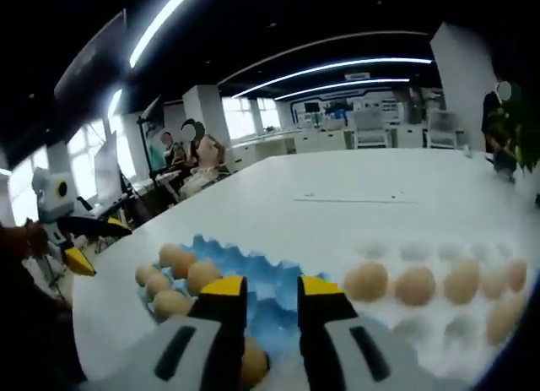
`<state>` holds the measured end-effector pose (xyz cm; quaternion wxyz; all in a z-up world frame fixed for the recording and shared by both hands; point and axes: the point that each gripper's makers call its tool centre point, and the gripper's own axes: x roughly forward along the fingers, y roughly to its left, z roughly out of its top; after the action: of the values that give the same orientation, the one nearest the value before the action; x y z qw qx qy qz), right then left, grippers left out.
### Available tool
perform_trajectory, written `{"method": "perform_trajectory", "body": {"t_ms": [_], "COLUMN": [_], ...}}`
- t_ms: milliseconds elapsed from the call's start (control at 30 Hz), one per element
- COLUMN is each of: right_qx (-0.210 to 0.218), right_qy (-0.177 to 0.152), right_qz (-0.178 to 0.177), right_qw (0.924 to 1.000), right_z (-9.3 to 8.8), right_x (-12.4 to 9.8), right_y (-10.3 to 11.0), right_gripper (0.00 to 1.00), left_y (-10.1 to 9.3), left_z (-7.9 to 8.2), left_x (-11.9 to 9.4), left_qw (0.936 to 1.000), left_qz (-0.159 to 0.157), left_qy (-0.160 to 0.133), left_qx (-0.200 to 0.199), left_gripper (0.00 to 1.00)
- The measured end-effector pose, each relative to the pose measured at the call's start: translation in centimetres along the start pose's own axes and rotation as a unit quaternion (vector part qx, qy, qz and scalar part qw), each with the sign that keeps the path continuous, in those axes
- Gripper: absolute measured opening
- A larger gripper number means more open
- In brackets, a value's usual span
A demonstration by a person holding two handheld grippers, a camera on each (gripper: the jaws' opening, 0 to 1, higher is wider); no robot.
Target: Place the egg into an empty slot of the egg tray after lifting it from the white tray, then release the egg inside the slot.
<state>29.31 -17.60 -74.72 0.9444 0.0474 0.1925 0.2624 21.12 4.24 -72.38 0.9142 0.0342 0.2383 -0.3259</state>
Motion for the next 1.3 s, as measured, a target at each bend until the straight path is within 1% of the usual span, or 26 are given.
{"method": "perform_trajectory", "body": {"t_ms": [133,167,233,267,300,333,367,433,467,533,567,633,667,733,767,800,933,967,1000,1033,1100,1300], "right_qx": [0.013,0.010,0.017,0.019,0.018,0.020,0.018,0.010,0.009,0.011,0.011,0.011,0.016,0.018,0.023,0.016,-0.005,-0.003,0.000,0.002,-0.004,0.002], "right_qy": [-0.010,-0.025,-0.035,-0.040,-0.039,-0.039,-0.038,-0.039,-0.041,-0.045,-0.045,-0.039,-0.030,-0.023,-0.019,-0.022,0.004,0.013,0.010,0.018,0.014,0.010], "right_qz": [-0.058,-0.087,-0.115,-0.137,-0.154,-0.163,-0.181,-0.202,-0.220,-0.230,-0.245,-0.250,-0.260,-0.262,-0.262,-0.261,-0.264,-0.266,-0.262,-0.262,-0.261,-0.254], "right_qw": [0.9982,0.9959,0.9926,0.9895,0.9872,0.9856,0.9826,0.9785,0.9745,0.9721,0.9685,0.9673,0.9651,0.9646,0.9646,0.9649,0.9644,0.9638,0.9650,0.9650,0.9653,0.9672], "right_z": [0.1,0.5,0.7,0.8,0.8,0.7,0.6,0.5,0.4,0.4,0.2,-0.3,-0.8,-1.4,-1.7,-1.7,-2.5,-3.0,-3.0,-3.5,-3.2,-3.1], "right_x": [-2.0,-2.9,-4.1,-5.0,-5.6,-6.1,-6.7,-7.6,-8.3,-8.8,-9.3,-9.5,-9.7,-9.8,-9.7,-9.6,-9.3,-9.2,-9.0,-8.9,-9.1,-9.2], "right_y": [-3.8,-5.4,-7.1,-8.5,-9.7,-10.4,-11.5,-12.7,-13.7,-14.4,-15.2,-15.9,-16.5,-16.9,-17.0,-17.0,-17.1,-17.2,-17.1,-17.0,-16.9,-16.9], "right_gripper": [0.22,0.21,0.21,0.21,0.21,0.21,0.21,0.21,0.21,0.22,0.23,0.24,0.24,0.24,0.24,0.25,0.26,0.27,0.28,0.28,0.28,0.27], "left_y": [0.1,0.1,0.0,0.0,0.1,0.2,0.3,0.3,0.3,0.2,0.2,0.2,0.2,0.2,0.2,0.2,0.2,0.2,0.2,0.2,0.2,0.2], "left_z": [0.0,0.0,0.0,0.0,0.0,-0.1,-0.1,0.0,0.0,-0.1,-0.1,-0.1,-0.2,-0.2,-0.2,-0.2,-0.1,-0.1,-0.1,-0.1,-0.1,-0.1], "left_x": [0.0,0.0,0.0,0.0,0.0,0.0,0.1,0.0,0.0,0.0,0.0,0.0,0.0,-0.1,-0.1,-0.1,-0.1,-0.2,-0.2,-0.2,-0.2,-0.1], "left_qw": [1.0000,1.0000,1.0000,1.0000,1.0000,1.0000,1.0000,1.0000,1.0000,1.0000,1.0000,1.0000,1.0000,1.0000,1.0000,1.0000,1.0000,1.0000,1.0000,1.0000,1.0000,1.0000], "left_qz": [0.000,-0.001,-0.004,-0.005,-0.001,0.002,0.003,0.002,0.001,0.000,0.001,0.001,0.001,0.000,0.000,0.001,0.001,0.000,-0.001,-0.001,0.001,-0.001], "left_qy": [0.001,0.002,0.001,0.001,0.001,0.002,0.002,0.001,0.000,0.001,0.001,0.001,0.002,0.002,0.001,0.001,0.001,0.001,0.001,0.001,0.000,0.001], "left_qx": [0.000,0.001,0.002,0.002,0.001,0.000,0.001,-0.001,0.000,0.001,0.001,0.000,-0.001,0.000,0.000,-0.001,0.000,0.000,0.000,0.000,0.001,0.002], "left_gripper": [0.75,0.74,0.72,0.73,0.74,0.76,0.76,0.75,0.75,0.75,0.75,0.75,0.75,0.74,0.74,0.74,0.74,0.74,0.73,0.73,0.73,0.73]}}
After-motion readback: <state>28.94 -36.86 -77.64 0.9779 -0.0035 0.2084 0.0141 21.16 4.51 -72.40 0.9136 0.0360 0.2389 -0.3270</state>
